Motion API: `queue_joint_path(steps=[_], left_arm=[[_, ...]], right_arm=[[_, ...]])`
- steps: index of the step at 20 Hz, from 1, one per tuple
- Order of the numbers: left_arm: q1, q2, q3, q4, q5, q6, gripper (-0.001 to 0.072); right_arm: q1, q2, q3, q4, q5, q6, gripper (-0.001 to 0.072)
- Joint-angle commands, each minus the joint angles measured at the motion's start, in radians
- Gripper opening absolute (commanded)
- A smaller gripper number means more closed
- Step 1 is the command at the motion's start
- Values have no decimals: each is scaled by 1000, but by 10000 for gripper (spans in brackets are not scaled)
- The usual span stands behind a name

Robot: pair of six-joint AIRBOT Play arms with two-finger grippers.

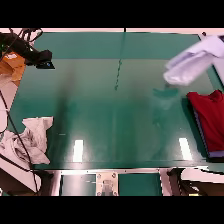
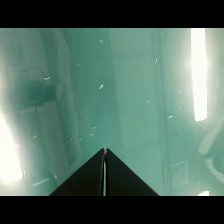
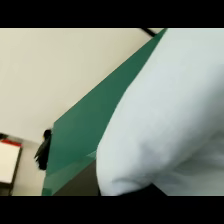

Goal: Fold the shirts.

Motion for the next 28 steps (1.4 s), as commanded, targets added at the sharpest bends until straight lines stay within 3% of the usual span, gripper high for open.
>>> queue_joint_path(steps=[1, 5, 9, 15, 18, 23, 25, 28], left_arm=[[0, 1, 0, 1, 3, 0, 23], [0, 1, 0, 1, 2, 0, 23], [0, 1, 0, 1, -1, 0, 23], [0, 1, 0, 1, -13, -37, 23], [0, 1, 0, 0, -15, -56, 23], [0, 1, 0, -1, -47, -60, 24], [0, 1, 0, -11, -69, -60, 23], [0, 1, 0, -34, -84, -60, 24]], right_arm=[[-208, 2, 5, -85, 21, 3, 10], [-259, -45, 14, -82, 21, -30, 10], [-235, -127, 107, 49, -19, -122, 10], [-232, -246, 390, 47, -33, -92, 10], [-232, -254, 389, -104, 71, -50, 10], [-277, -234, 388, -301, 285, 124, 9], [-298, -201, 388, -464, 372, 212, 10], [-324, -130, 388, -648, 449, 238, 10]])
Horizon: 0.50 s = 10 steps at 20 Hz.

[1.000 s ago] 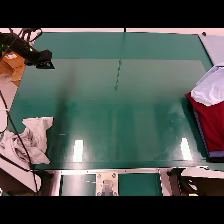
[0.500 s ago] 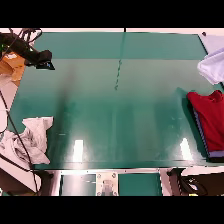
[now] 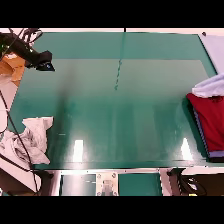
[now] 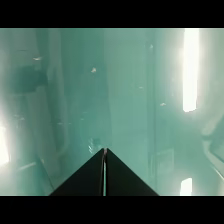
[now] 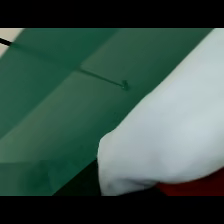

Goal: Fold the shirts.

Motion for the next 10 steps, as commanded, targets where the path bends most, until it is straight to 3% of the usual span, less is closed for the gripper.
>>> queue_joint_path(steps=[1, 6, 10], left_arm=[[0, 1, 0, -17, -17, -2, 23], [0, 1, 0, -33, -13, -20, 23], [0, 1, 0, -37, -13, -20, 24]], right_arm=[[-29, 75, 2, -254, 122, 94, 10], [-38, 137, -17, -373, 242, 171, 10], [-38, 179, -151, -574, 279, 216, 11]])
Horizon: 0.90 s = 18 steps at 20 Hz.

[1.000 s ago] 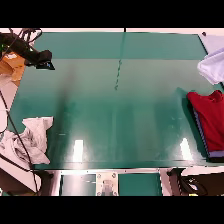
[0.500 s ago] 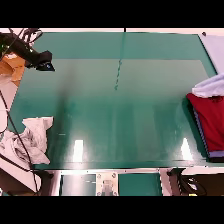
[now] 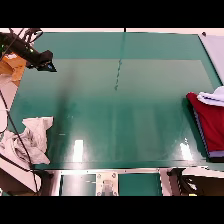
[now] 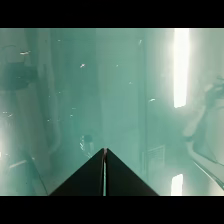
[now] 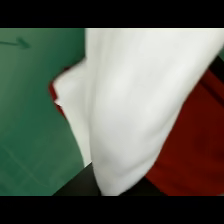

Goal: Fold the shirts.

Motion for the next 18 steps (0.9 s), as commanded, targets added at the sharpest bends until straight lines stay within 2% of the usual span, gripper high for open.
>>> queue_joint_path(steps=[1, 4, 7, 8, 9, 10, 11, 14, 15, 16, 17, 18], left_arm=[[0, 1, 0, -5, 0, -2, 24], [0, 1, 0, -11, -1, -2, 24], [0, 1, 0, -50, 0, -2, 23], [0, 1, 0, -62, 0, -2, 24], [0, 1, 0, -70, 2, -1, 24], [0, 1, 0, -72, 4, -1, 24], [0, 1, 0, -72, 10, -1, 24], [0, 1, 0, -75, 47, -2, 23], [-2, 1, 0, -77, 68, -2, 22], [-5, 1, 0, -83, 82, -2, 22], [-11, 1, 0, -83, 86, -2, 22], [-26, 1, 0, -81, 81, -2, 21]], right_arm=[[-2, 29, -117, -162, 48, 41, 11], [-2, 29, -281, -222, 48, 48, 11], [-3, 29, -457, -394, 59, 101, 25], [-3, 28, -504, -424, 57, 100, 203], [-3, 23, -542, -430, 56, 101, 535], [-2, 14, -559, -428, 55, 100, 643], [-1, 4, -558, -410, 63, 101, 643], [7, -8, -497, -283, 99, 150, 629], [21, -8, -455, -227, 99, 165, 513], [43, -8, -411, -174, 94, 161, 125], [79, -7, -360, -129, 77, 149, 9], [125, -6, -318, -102, 50, 132, 11]])
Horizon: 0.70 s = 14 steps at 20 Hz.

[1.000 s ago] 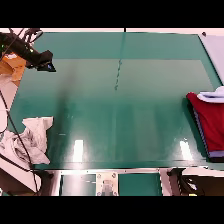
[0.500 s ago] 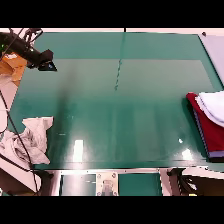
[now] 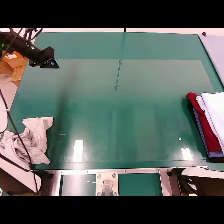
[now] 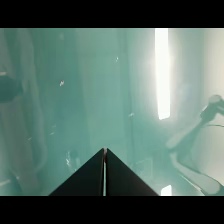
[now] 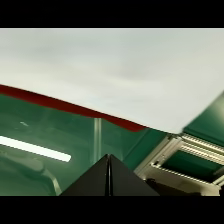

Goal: Fold the shirts.

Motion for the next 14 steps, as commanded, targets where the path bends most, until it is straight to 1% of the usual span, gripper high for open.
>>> queue_joint_path(steps=[1, 3, 6, 8, 9, 12, 14], left_arm=[[-36, 1, 0, -6, 15, 1, 21], [-95, 8, -6, 2, 10, 0, 21], [-206, 81, -126, 48, 45, 26, 21], [-270, 142, -235, 79, 48, 28, 20], [-296, 185, -309, 79, 59, 33, 21], [-354, 358, -589, 79, 150, 44, 21], [-373, 481, -779, 79, 208, 44, 21]], right_arm=[[127, 3, 125, 134, -71, -30, 11], [277, 45, 129, 134, -192, -73, 10], [521, 128, 58, 133, -312, -172, 9], [666, 214, -80, 132, -386, -190, 10], [738, 270, -184, 132, -425, -193, 10], [933, 420, -488, 133, -502, -212, 10], [1026, 482, -607, 133, -550, -211, 10]])
